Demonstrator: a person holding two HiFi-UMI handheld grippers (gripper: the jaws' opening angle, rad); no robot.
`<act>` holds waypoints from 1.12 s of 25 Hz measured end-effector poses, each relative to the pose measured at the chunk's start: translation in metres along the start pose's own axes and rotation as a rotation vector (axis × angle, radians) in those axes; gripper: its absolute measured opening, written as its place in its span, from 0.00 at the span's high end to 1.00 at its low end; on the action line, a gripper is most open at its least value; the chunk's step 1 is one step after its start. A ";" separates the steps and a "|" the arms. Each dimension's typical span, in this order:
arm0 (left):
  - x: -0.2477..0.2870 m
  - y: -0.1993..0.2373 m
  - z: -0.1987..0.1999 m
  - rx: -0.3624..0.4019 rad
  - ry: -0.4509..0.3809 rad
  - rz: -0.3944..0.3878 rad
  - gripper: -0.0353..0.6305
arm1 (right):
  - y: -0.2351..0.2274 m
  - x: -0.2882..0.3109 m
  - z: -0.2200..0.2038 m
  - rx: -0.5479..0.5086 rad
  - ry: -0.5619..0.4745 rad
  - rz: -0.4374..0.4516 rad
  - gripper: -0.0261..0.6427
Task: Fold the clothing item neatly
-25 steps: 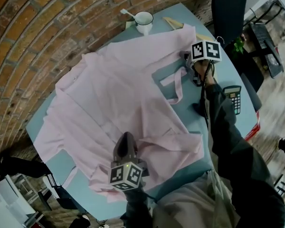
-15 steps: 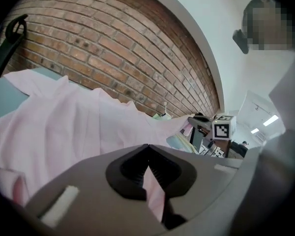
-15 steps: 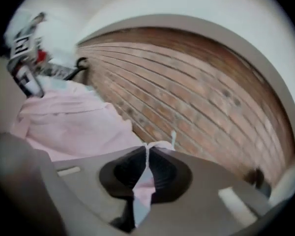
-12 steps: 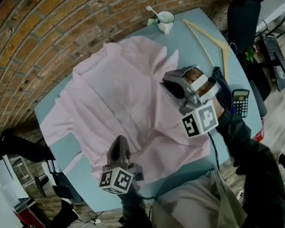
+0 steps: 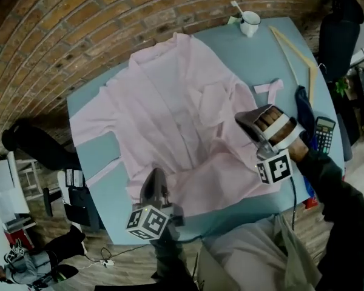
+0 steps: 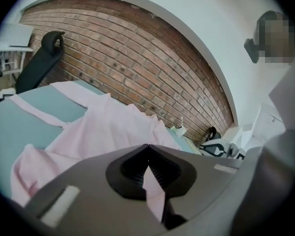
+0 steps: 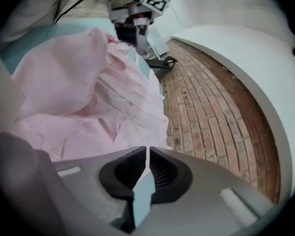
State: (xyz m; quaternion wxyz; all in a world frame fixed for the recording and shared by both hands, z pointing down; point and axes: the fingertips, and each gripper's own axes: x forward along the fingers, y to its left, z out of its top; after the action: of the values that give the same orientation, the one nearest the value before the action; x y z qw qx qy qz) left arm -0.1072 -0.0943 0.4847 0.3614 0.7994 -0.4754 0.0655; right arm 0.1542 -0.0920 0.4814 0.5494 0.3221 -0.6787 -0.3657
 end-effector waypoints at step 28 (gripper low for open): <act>0.017 0.337 0.127 -0.310 -0.037 0.290 0.64 | 0.027 0.032 0.215 1.429 -0.072 0.231 0.96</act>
State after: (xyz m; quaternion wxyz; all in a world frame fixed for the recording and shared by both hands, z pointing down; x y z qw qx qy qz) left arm -0.4007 -0.2846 0.5738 0.4581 0.6585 -0.5964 0.0285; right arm -0.0641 -0.0740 0.4932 0.2173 0.5166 -0.7993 0.2170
